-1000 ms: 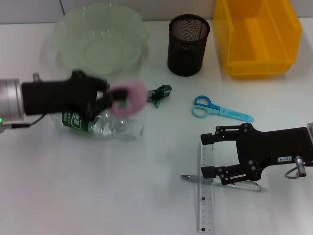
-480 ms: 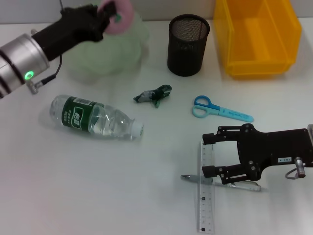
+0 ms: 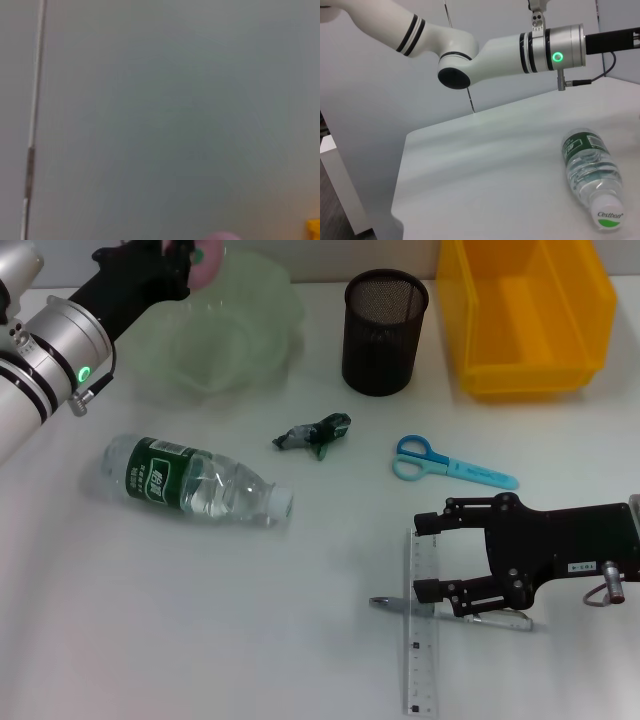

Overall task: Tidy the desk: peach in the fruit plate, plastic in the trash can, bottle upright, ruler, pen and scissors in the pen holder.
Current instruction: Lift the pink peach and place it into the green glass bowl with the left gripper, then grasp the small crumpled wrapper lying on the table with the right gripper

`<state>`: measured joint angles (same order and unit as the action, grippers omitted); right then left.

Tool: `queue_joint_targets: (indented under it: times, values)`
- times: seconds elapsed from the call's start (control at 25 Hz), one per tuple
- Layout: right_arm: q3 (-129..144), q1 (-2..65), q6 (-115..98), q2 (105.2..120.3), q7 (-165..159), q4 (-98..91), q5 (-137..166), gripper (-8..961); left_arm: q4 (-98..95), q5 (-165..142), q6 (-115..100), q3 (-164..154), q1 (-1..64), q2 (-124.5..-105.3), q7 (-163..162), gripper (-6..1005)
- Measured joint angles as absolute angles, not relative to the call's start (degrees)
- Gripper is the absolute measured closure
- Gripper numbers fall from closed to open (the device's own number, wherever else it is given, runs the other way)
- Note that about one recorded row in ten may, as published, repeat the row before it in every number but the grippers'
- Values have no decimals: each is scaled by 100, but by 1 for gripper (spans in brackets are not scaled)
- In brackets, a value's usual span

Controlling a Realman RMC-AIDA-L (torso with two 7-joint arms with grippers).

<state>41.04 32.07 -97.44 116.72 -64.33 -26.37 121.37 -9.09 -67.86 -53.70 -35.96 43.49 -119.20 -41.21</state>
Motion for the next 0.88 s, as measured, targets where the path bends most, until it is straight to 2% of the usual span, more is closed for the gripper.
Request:
queue_joint_targets:
  times: [0.2, 0.52, 0.72, 0.88]
  values:
    - [4104, 3215, -9745, 11671, -6433, -2636, 12137, 164, -896, -6694, -5207, -3598, 4381, -11920, -4101, 929]
    - [4104, 3231, -9746, 11663, -6433, -2636, 12137, 164, -890, -6681, -5189, -3590, 4392, -11918, -4132, 586]
    - [4104, 3243, -9739, 11654, -6433, -2637, 12137, 164, -890, -6670, -5215, -3586, 4394, -11917, -4144, 316]
    - [4104, 3244, -9736, 11654, -6433, -2637, 12137, 164, -898, -6660, -5215, -3585, 4385, -11910, -4144, 262]
